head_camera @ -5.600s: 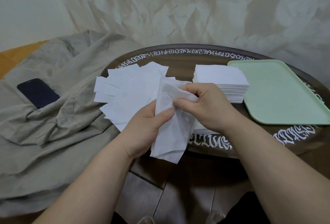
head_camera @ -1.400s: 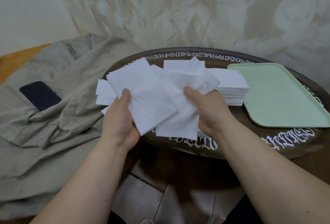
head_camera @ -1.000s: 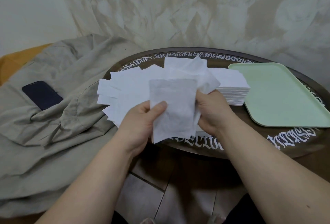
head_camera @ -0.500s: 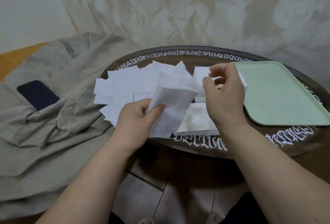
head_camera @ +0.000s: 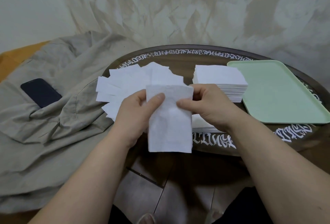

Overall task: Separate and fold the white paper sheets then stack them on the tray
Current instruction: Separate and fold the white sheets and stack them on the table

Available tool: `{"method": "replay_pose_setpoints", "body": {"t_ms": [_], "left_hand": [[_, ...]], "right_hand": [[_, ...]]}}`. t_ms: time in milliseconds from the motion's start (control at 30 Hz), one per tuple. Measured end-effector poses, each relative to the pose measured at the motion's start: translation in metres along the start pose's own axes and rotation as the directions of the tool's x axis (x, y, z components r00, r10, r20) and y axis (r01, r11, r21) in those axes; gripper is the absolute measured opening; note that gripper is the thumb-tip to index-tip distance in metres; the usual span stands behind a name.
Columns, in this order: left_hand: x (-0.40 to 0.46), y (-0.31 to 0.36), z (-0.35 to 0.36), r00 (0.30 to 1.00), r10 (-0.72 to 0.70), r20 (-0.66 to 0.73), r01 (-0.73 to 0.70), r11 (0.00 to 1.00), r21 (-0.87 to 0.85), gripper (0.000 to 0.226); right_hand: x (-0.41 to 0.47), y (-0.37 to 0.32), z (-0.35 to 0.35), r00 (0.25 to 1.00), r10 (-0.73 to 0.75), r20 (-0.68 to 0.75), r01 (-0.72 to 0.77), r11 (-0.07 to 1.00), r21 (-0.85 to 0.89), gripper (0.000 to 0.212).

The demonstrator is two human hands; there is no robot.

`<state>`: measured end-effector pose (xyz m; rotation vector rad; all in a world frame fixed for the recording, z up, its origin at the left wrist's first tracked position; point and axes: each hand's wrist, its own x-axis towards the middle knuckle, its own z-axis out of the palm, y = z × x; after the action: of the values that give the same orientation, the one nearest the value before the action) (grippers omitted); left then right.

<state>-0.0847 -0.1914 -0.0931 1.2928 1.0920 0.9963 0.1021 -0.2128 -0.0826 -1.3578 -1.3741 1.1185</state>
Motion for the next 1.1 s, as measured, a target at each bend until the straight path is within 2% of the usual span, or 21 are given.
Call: {"method": "replay_pose_setpoints", "body": {"t_ms": [67, 133, 167, 267, 333, 400, 433, 467, 500, 567, 633, 767, 867, 967, 1000, 1100], "left_hand": [[0.003, 0.006, 0.0, 0.998, 0.057, -0.02, -0.054, 0.992, 0.118, 0.02], [0.003, 0.008, 0.004, 0.994, 0.094, -0.057, -0.08, 0.974, 0.21, 0.023], [0.003, 0.007, 0.007, 0.99, 0.081, -0.116, -0.06, 0.983, 0.174, 0.021], [0.007, 0.002, 0.011, 0.956, -0.07, -0.283, 0.019, 0.984, -0.179, 0.014], [0.009, 0.001, 0.011, 0.947, -0.088, -0.308, 0.008, 0.968, -0.25, 0.015], [0.008, 0.0, 0.012, 0.952, -0.035, -0.303, -0.003, 0.992, -0.124, 0.014], [0.008, 0.0, 0.014, 0.952, 0.004, -0.306, -0.007, 1.0, -0.009, 0.01], [0.008, 0.001, 0.015, 0.95, 0.048, -0.308, -0.006, 0.991, 0.134, 0.005], [0.009, 0.001, 0.016, 0.949, 0.096, -0.3, 0.003, 0.95, 0.313, 0.009], [0.01, 0.001, 0.019, 0.959, 0.161, -0.233, 0.022, 0.778, 0.627, 0.029], [0.008, 0.002, 0.023, 0.97, 0.163, -0.18, 0.042, 0.617, 0.786, 0.04], [0.007, -0.007, 0.032, 0.983, 0.152, -0.099, 0.014, 0.479, 0.878, 0.046], [0.007, -0.016, 0.038, 0.992, 0.121, -0.043, -0.022, 0.487, 0.873, 0.046], [0.013, -0.029, 0.04, 0.996, 0.08, 0.042, -0.079, 0.538, 0.839, 0.039], [0.015, -0.034, 0.04, 0.996, 0.057, 0.073, -0.092, 0.545, 0.834, 0.045], [0.017, -0.043, 0.039, 0.988, -0.024, 0.155, -0.117, 0.541, 0.833, 0.084]], "right_hand": [[0.0, -0.002, 0.001, 1.0, -0.017, 0.008, 0.018, 0.998, -0.066, 0.015], [0.0, -0.004, 0.0, 1.0, 0.0, -0.022, -0.001, 0.999, -0.04, 0.029], [0.0, -0.004, -0.003, 0.999, 0.037, -0.017, -0.037, 0.999, -0.013, 0.028], [-0.006, -0.003, -0.011, 0.964, 0.224, 0.144, -0.209, 0.971, -0.113, 0.016], [-0.005, 0.0, -0.017, 0.96, 0.272, 0.066, -0.271, 0.962, -0.034, 0.009], [-0.001, 0.0, -0.024, 0.95, 0.3, -0.081, -0.27, 0.926, 0.264, 0.007], [0.001, -0.001, -0.027, 0.939, 0.315, -0.138, -0.242, 0.89, 0.386, 0.007], [0.003, 0.0, -0.03, 0.931, 0.32, -0.177, -0.217, 0.873, 0.438, 0.007], [0.004, 0.002, -0.032, 0.926, 0.316, -0.205, -0.212, 0.888, 0.408, 0.008], [0.004, 0.009, -0.037, 0.916, 0.301, -0.267, -0.23, 0.936, 0.267, 0.017], [0.003, 0.015, -0.042, 0.897, 0.307, -0.319, -0.256, 0.947, 0.192, 0.022], [0.004, 0.03, -0.055, 0.878, 0.377, -0.294, -0.323, 0.921, 0.217, 0.02], [0.006, 0.039, -0.059, 0.886, 0.388, -0.252, -0.355, 0.92, 0.169, 0.018], [0.007, 0.043, -0.061, 0.891, 0.392, -0.23, -0.361, 0.918, 0.165, 0.021], [0.007, 0.044, -0.061, 0.892, 0.392, -0.225, -0.366, 0.919, 0.149, 0.021], [0.006, 0.049, -0.061, 0.894, 0.392, -0.215, -0.384, 0.92, 0.08, 0.019]]}}
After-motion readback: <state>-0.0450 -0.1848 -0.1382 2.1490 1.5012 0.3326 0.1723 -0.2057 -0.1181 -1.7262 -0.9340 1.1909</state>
